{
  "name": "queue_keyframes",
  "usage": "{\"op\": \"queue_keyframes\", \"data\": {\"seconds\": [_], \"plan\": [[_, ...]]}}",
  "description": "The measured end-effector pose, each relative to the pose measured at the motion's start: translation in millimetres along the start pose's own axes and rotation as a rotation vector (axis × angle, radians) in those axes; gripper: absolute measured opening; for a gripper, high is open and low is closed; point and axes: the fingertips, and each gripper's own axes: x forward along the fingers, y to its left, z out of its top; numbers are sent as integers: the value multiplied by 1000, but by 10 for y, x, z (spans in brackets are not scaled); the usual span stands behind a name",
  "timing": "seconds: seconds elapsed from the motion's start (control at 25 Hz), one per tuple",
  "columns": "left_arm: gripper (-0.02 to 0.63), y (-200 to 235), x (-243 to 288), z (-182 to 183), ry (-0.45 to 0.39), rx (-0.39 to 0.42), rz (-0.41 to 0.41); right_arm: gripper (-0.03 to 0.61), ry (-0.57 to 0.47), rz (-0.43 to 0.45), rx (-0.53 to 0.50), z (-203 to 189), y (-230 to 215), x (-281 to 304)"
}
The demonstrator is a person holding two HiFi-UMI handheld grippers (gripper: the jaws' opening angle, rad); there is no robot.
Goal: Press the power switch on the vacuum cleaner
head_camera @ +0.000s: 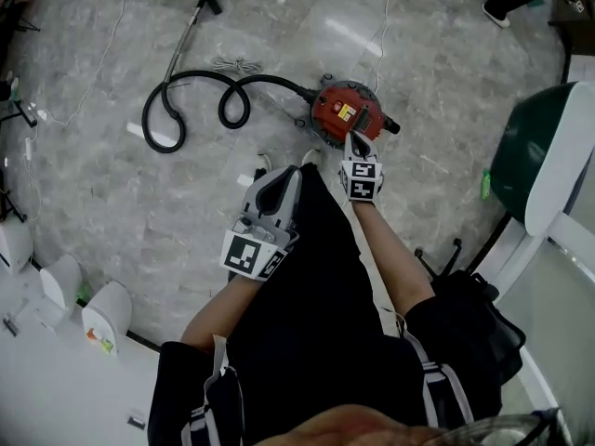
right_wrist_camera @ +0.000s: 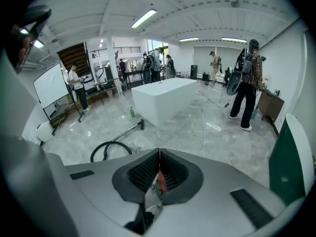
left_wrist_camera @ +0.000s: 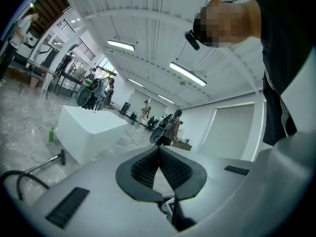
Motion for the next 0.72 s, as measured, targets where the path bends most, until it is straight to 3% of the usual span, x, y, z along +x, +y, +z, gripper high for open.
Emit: {"op": "queue_keyframes", "data": {"seconds": [0.2,0.4,0.72], "plan": [[18,-204,-96,97,1,4,-93,17,-124,5,-38,448,182,-675],[18,-356,-106,182,4,31,-197,17,-291,41,74,955,345,-1309],[18,-664,-267,283,-28,88,-332,17,-567,23,122,1381,766,-2536]]}}
